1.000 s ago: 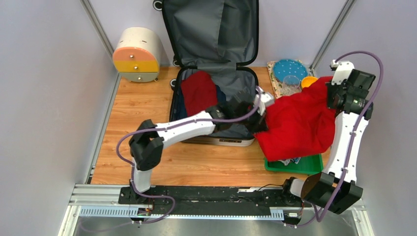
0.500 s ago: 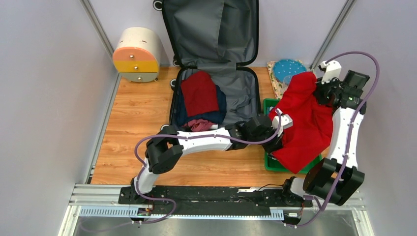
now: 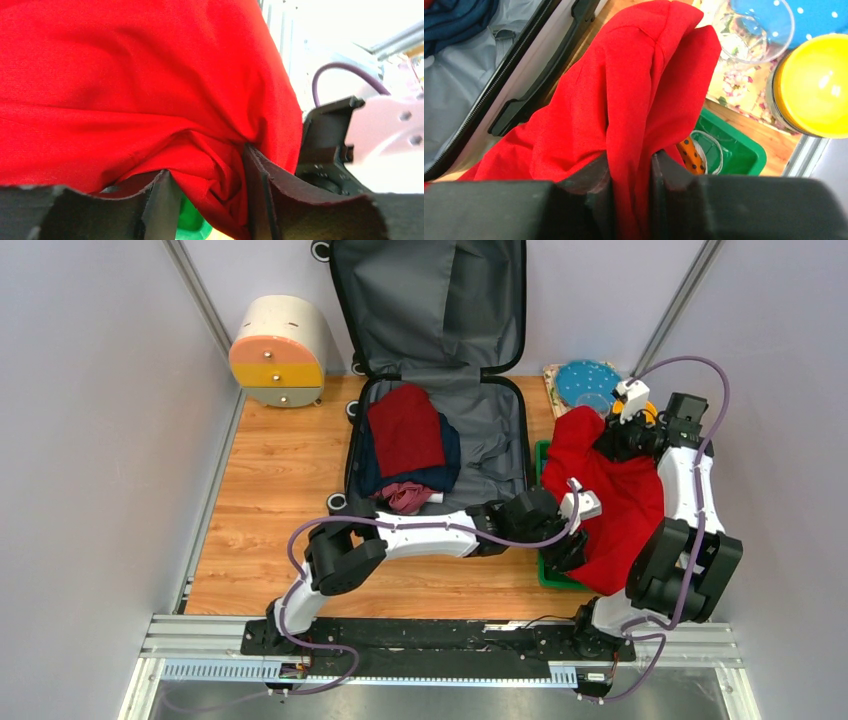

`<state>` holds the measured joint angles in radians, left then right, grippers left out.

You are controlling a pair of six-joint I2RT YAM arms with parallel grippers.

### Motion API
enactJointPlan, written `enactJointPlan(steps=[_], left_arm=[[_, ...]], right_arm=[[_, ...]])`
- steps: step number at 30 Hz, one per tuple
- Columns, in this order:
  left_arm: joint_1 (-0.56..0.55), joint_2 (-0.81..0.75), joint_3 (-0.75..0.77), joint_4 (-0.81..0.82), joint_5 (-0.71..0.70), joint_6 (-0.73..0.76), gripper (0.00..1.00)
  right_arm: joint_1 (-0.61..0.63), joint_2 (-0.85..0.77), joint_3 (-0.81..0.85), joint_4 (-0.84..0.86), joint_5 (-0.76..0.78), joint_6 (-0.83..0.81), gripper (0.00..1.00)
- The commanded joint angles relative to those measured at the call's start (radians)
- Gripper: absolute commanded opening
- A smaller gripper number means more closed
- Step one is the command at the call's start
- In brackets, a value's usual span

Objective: Open, take out, and arrange the luggage

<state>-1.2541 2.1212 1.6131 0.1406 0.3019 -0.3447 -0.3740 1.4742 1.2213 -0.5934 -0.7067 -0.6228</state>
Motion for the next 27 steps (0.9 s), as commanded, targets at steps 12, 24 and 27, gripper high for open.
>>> enactJointPlan(steps=[12, 24, 27], left_arm=[[0.148, -0.455, -0.245, -0.313, 0.411, 0.392, 0.74], [0.157, -0.388, -0.211, -0.431, 0.283, 1.116, 0.79], [0.157, -0.336, -0.188, -0.38, 0.258, 1.168, 0.8]], right_arm=[[-0.009, -0.068, 0.19, -0.15, 0.174, 0.146, 0.93], [-0.29, -0.115, 0.218, -0.565, 0.291, 0.187, 0.95], [-0.359, -0.126, 0.109, -0.554, 0.291, 0.196, 0.95]])
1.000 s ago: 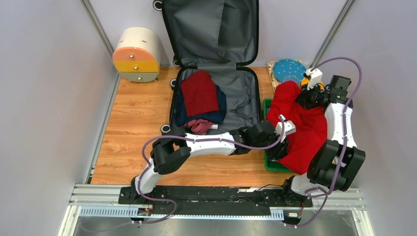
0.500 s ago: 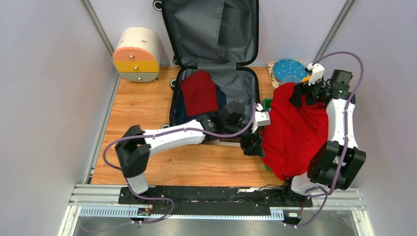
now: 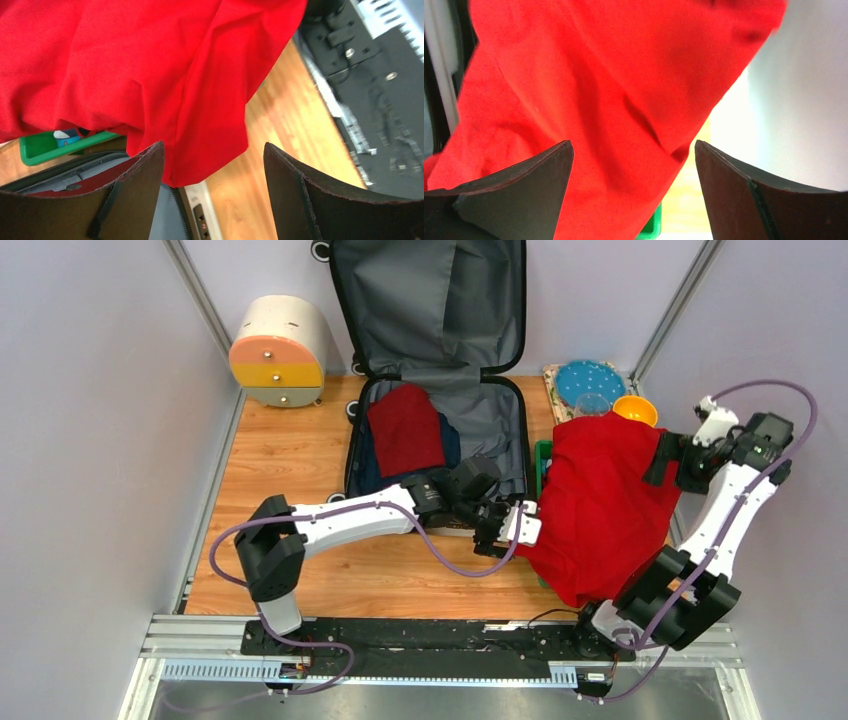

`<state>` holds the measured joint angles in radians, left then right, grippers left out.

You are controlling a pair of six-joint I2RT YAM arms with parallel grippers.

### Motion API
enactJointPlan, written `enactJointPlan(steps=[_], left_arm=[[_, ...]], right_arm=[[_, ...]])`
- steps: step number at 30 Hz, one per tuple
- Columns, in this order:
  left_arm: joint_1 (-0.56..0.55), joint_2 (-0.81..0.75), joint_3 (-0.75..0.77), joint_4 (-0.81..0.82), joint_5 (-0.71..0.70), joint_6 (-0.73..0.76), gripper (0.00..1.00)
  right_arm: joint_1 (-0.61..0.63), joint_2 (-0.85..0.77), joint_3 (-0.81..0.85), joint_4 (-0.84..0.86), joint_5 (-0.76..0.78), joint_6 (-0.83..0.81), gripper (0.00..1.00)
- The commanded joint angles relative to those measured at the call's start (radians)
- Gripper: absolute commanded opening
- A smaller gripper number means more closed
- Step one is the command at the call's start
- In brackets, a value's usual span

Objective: Open, take out, and arrange the luggage

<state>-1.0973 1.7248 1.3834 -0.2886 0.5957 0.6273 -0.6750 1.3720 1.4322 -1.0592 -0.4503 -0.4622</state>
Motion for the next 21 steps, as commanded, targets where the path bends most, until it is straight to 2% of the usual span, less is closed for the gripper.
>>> enactJointPlan(steps=[1, 9, 11, 13, 14, 15, 16, 17, 18, 19, 20, 21], left_arm=[[0.001, 0.073, 0.049, 0.064, -0.054, 0.195, 0.81], [-0.001, 0.182, 0.06, 0.201, -0.099, 0.184, 0.84], [-0.007, 0.202, 0.077, 0.201, -0.096, 0.157, 0.8], [-0.012, 0.22, 0.098, 0.201, -0.08, 0.131, 0.67], [-0.019, 0.222, 0.104, 0.198, -0.077, 0.126, 0.58], [-0.033, 0.223, 0.105, 0.2, -0.074, 0.121, 0.43], [-0.042, 0.22, 0.103, 0.201, -0.062, 0.111, 0.35], [-0.052, 0.214, 0.101, 0.203, -0.056, 0.109, 0.25], [-0.068, 0.207, 0.089, 0.209, -0.051, 0.091, 0.02], [-0.076, 0.199, 0.077, 0.222, -0.05, 0.072, 0.0], [-0.082, 0.182, 0.068, 0.245, -0.037, 0.058, 0.0], [-0.091, 0.176, 0.056, 0.246, -0.025, 0.045, 0.0]], right_arm=[[-0.079, -0.022, -0.148, -0.087, 0.036, 0.036, 0.95], [-0.087, 0.051, -0.268, 0.034, -0.039, 0.097, 0.95], [-0.077, 0.1, -0.269, 0.039, -0.06, 0.106, 0.93], [-0.067, 0.13, -0.265, 0.05, -0.057, 0.112, 0.91], [-0.064, 0.15, -0.263, 0.059, -0.059, 0.112, 0.85], [-0.061, 0.156, -0.253, 0.074, -0.06, 0.112, 0.81], [-0.057, 0.163, -0.245, 0.08, -0.064, 0.112, 0.76], [-0.054, 0.179, -0.23, 0.084, -0.068, 0.112, 0.64], [-0.049, 0.188, -0.201, 0.084, -0.073, 0.111, 0.55], [-0.04, 0.197, -0.179, 0.082, -0.077, 0.112, 0.44], [-0.034, 0.216, -0.161, 0.079, -0.09, 0.108, 0.17], [-0.026, 0.223, -0.141, 0.07, -0.091, 0.108, 0.01]])
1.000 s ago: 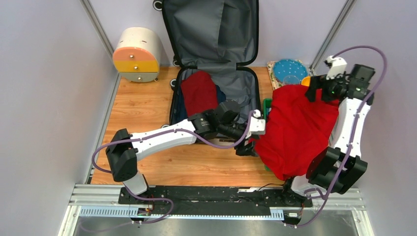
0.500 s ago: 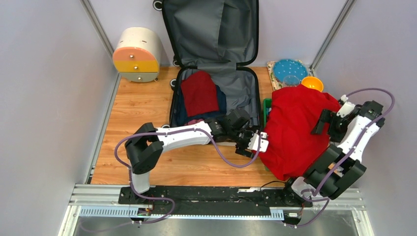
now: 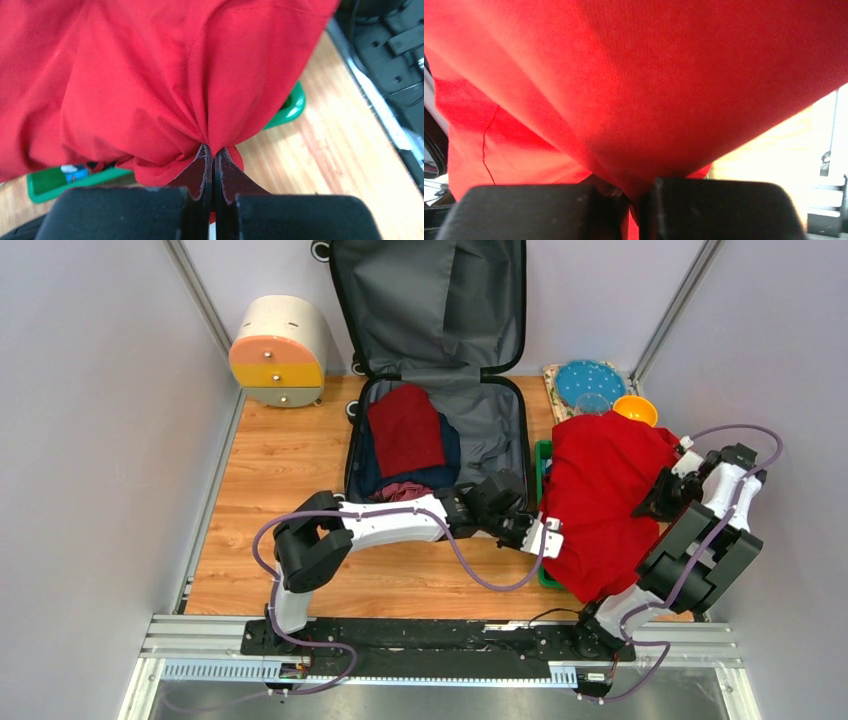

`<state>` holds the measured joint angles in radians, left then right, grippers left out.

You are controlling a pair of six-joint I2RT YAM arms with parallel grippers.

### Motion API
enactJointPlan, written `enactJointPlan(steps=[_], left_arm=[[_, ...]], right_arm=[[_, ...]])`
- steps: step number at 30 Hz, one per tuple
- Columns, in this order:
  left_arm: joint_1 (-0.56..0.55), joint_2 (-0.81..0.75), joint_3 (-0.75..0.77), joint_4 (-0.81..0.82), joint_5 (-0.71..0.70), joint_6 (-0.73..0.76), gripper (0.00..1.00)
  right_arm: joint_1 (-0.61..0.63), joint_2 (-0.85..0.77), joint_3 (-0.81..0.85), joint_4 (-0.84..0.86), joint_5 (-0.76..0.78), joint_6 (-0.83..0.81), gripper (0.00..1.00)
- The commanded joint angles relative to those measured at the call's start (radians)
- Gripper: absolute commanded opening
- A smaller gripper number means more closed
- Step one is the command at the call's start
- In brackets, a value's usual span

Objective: Open, take out, and arrange the luggage

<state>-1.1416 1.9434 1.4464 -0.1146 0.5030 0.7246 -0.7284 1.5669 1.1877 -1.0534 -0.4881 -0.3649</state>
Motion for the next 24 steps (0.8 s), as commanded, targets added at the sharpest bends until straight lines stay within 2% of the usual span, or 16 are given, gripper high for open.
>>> enactJointPlan(steps=[1, 9, 13, 15, 16, 17, 18, 19, 20, 21, 22, 24], left_arm=[[-0.065, -0.047, -0.009, 0.072, 0.078, -0.06, 0.0], [-0.148, -0.028, 0.023, 0.087, 0.092, -0.175, 0.0], [-0.144, 0.005, 0.016, 0.086, 0.034, -0.198, 0.01], [-0.127, 0.006, 0.009, 0.069, 0.029, -0.223, 0.17], [-0.119, 0.002, 0.005, 0.05, 0.034, -0.24, 0.26], [-0.112, -0.018, -0.007, 0.043, 0.038, -0.267, 0.44], [-0.095, -0.03, -0.017, 0.035, 0.048, -0.277, 0.51], [-0.086, -0.046, -0.023, 0.009, 0.049, -0.284, 0.58], [-0.078, -0.081, -0.036, -0.006, 0.052, -0.292, 0.71], [-0.055, -0.101, -0.043, -0.022, 0.055, -0.3, 0.73], [-0.044, -0.119, -0.047, -0.051, 0.061, -0.312, 0.73], [-0.012, -0.175, -0.037, -0.092, 0.104, -0.353, 0.73]], right_arm=[[0.047, 0.038, 0.142, 0.061, -0.058, 0.009, 0.0], [0.213, 0.079, 0.23, 0.023, -0.047, -0.057, 0.0], [0.213, 0.116, 0.211, 0.012, 0.057, -0.109, 0.0], [0.202, 0.116, 0.185, 0.036, 0.103, -0.126, 0.01], [0.201, 0.111, 0.181, 0.046, 0.136, -0.135, 0.1], [0.198, 0.108, 0.181, 0.049, 0.147, -0.144, 0.17], [0.195, 0.105, 0.194, 0.044, 0.155, -0.15, 0.26], [0.196, 0.091, 0.21, 0.038, 0.152, -0.169, 0.43], [0.196, 0.082, 0.226, 0.02, 0.145, -0.178, 0.5], [0.196, 0.073, 0.272, 0.003, 0.129, -0.19, 0.55], [0.196, 0.055, 0.301, -0.016, 0.087, -0.209, 0.68], [0.196, 0.036, 0.366, -0.094, 0.033, -0.284, 0.85]])
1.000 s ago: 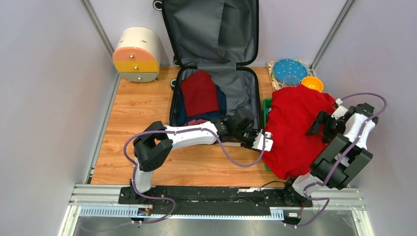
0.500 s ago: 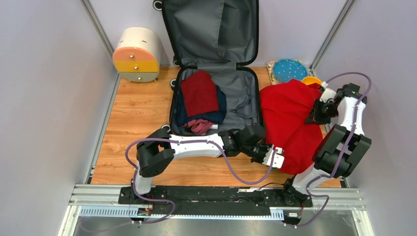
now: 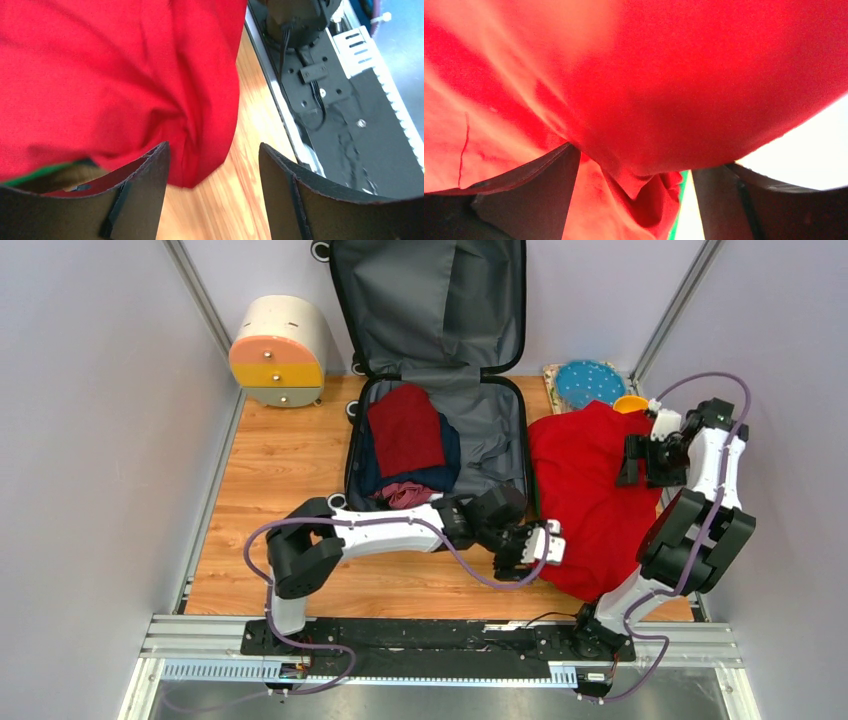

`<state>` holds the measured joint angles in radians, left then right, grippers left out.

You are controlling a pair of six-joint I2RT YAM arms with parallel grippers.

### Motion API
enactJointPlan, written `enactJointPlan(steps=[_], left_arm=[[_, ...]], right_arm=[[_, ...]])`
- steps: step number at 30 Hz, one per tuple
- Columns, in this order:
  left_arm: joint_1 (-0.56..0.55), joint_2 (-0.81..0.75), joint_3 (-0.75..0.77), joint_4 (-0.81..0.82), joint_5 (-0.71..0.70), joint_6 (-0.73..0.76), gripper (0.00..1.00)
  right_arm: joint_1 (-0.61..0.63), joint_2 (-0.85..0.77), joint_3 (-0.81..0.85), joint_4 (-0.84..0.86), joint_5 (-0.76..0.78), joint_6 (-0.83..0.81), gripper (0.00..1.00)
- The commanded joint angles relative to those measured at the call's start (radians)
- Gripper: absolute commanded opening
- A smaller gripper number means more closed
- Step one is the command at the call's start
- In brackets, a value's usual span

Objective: Open, take out, and arrange the luggage

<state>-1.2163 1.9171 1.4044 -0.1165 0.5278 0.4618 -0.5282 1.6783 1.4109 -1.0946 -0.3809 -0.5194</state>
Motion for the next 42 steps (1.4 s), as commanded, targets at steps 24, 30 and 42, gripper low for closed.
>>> enactJointPlan(steps=[24, 30, 42], left_arm=[[0.735, -0.268, -0.131, -0.212, 0.008, -0.028, 0.58], [0.756, -0.184, -0.117, -0.181, -0.026, 0.115, 0.48], [0.759, -0.069, -0.122, -0.131, -0.071, 0.175, 0.5]], right_arm=[[0.177, -0.259, -0.177, -0.076, -0.108, -0.321, 0.84], [0.224, -0.311, -0.003, -0.146, -0.229, -0.197, 0.84], [0.367, -0.286, 0.117, -0.057, -0.348, 0.034, 0.84]])
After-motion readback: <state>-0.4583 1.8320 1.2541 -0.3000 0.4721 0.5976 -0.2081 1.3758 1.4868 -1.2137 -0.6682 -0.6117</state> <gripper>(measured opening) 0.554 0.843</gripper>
